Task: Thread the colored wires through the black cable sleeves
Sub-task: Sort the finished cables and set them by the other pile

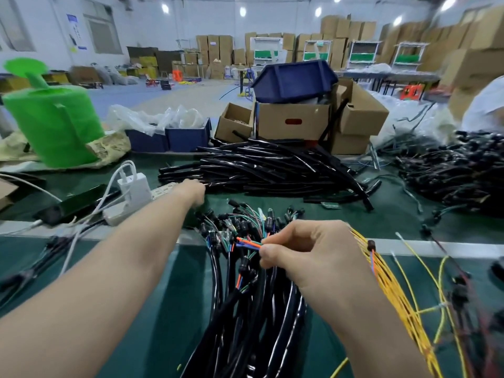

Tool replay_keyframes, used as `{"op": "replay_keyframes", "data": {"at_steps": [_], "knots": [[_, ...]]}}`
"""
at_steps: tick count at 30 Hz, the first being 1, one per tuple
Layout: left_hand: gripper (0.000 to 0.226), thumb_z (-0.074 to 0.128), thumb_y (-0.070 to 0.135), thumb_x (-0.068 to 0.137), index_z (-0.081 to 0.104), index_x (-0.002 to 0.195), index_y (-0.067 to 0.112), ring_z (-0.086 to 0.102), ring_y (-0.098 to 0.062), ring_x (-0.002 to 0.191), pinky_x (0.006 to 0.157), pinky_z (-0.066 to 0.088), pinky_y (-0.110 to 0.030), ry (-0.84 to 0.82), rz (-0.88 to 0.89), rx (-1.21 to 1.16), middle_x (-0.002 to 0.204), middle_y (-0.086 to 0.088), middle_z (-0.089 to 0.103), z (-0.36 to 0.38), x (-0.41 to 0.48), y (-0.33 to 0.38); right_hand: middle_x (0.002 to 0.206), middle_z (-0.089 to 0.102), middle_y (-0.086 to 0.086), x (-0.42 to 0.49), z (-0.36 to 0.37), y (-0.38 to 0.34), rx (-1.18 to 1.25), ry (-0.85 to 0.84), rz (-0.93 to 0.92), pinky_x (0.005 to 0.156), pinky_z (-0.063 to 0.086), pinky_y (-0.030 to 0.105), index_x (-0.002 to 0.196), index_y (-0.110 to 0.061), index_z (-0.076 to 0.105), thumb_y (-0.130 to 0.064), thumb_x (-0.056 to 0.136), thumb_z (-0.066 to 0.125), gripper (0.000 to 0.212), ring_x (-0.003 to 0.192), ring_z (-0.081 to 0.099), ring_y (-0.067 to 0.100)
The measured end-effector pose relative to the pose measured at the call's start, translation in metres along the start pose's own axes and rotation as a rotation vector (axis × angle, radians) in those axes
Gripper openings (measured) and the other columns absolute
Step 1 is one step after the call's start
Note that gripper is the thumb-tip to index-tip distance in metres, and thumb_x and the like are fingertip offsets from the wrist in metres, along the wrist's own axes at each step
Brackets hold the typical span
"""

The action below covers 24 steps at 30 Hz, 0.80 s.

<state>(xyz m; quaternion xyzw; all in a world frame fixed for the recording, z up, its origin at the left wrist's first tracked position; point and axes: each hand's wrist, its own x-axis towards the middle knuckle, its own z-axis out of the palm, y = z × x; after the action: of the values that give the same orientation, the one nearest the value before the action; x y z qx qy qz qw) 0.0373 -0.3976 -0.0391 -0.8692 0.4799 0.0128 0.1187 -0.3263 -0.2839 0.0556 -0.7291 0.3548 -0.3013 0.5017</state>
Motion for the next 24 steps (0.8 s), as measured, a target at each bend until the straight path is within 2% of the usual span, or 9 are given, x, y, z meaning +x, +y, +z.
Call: {"op": "replay_keyframes", "data": {"at_steps": [3,5,8,10,13,17,20,22,24], "knots": [[0.049,0.044,0.009,0.087,0.053,0.133,0.022,0.037,-0.029,0.127,0.101,0.036,-0.045,0.014,-0.011,0.042,0.141,-0.002,0.044,0.002,-0.001,-0.004,0.063,0.071,-0.008,0.0,0.005,0.0,-0.004,-0.025,-0.003,0.06,0.046,0.026,0.069,-0.027,0.072,-0.017,0.073,0.073,0.011,0.063,0.066,0.013],[0.037,0.046,0.013,0.093,0.061,0.125,0.024,0.044,-0.027,0.122,0.099,0.038,-0.039,0.21,0.078,-0.051,0.133,-0.002,0.053,-0.002,-0.003,-0.002,0.063,0.071,-0.007,0.001,0.004,0.0,0.013,-0.039,-0.012,0.055,0.043,0.024,0.072,-0.03,0.072,-0.018,0.073,0.073,0.012,0.054,0.06,0.008],[0.024,0.051,0.008,0.094,0.07,0.109,0.012,0.059,-0.028,0.104,0.095,0.044,-0.038,0.443,0.237,-0.35,0.114,-0.01,0.062,-0.028,-0.02,0.006,0.064,0.072,-0.003,0.004,-0.005,0.004,0.099,-0.056,-0.017,0.047,0.035,0.016,0.071,-0.022,0.073,-0.013,0.076,0.073,0.01,0.041,0.047,0.0],[0.022,0.057,0.006,0.092,0.069,0.108,0.012,0.065,-0.018,0.084,0.087,0.051,-0.033,0.542,0.324,-0.546,0.101,-0.009,0.068,-0.057,-0.04,0.011,0.064,0.072,0.001,0.007,-0.012,0.007,0.129,-0.047,-0.024,0.046,0.031,0.015,0.071,-0.021,0.074,-0.011,0.076,0.072,0.011,0.041,0.043,0.001],[0.025,0.067,0.009,0.086,0.065,0.11,0.012,0.065,-0.002,0.073,0.079,0.051,-0.015,0.742,0.341,-0.987,0.089,-0.004,0.07,-0.103,-0.082,0.015,0.064,0.071,0.006,0.008,-0.02,0.009,0.177,-0.008,-0.022,0.043,0.03,0.015,0.067,-0.016,0.073,-0.008,0.076,0.072,0.012,0.041,0.038,0.005],[0.012,0.071,0.012,0.083,0.064,0.085,0.021,0.063,-0.008,0.072,0.065,0.05,-0.022,1.118,0.258,-1.759,0.075,0.008,0.069,-0.147,-0.162,0.005,0.062,0.071,0.008,0.003,-0.029,0.005,0.251,0.003,-0.015,0.037,0.027,0.011,0.067,-0.01,0.071,-0.001,0.078,0.07,0.015,0.036,0.034,0.004],[0.006,0.058,0.01,0.091,0.052,0.093,0.01,0.065,-0.021,0.076,0.074,0.054,-0.036,1.22,0.496,-2.099,0.075,-0.001,0.071,-0.154,-0.224,0.001,0.065,0.07,0.012,0.001,-0.031,0.001,0.271,-0.048,-0.029,0.036,0.027,0.009,0.069,-0.008,0.072,0.0,0.079,0.069,0.013,0.033,0.034,0.001],[0.005,0.048,0.01,0.096,0.047,0.099,0.006,0.059,-0.02,0.062,0.063,0.053,-0.037,1.275,0.552,-1.999,0.069,-0.001,0.066,-0.147,-0.258,0.007,0.067,0.07,0.013,-0.001,-0.034,0.0,0.26,-0.111,-0.018,0.036,0.026,0.01,0.072,-0.008,0.075,-0.001,0.081,0.068,0.013,0.035,0.032,0.002],[0.013,0.043,0.015,0.099,0.05,0.108,0.009,0.043,-0.009,0.052,0.05,0.039,-0.024,1.308,0.457,-1.618,0.065,0.008,0.056,-0.134,-0.281,0.014,0.068,0.07,0.013,-0.005,-0.038,-0.001,0.239,-0.162,-0.006,0.037,0.025,0.011,0.078,-0.009,0.077,-0.003,0.081,0.068,0.012,0.038,0.032,0.004]]}}
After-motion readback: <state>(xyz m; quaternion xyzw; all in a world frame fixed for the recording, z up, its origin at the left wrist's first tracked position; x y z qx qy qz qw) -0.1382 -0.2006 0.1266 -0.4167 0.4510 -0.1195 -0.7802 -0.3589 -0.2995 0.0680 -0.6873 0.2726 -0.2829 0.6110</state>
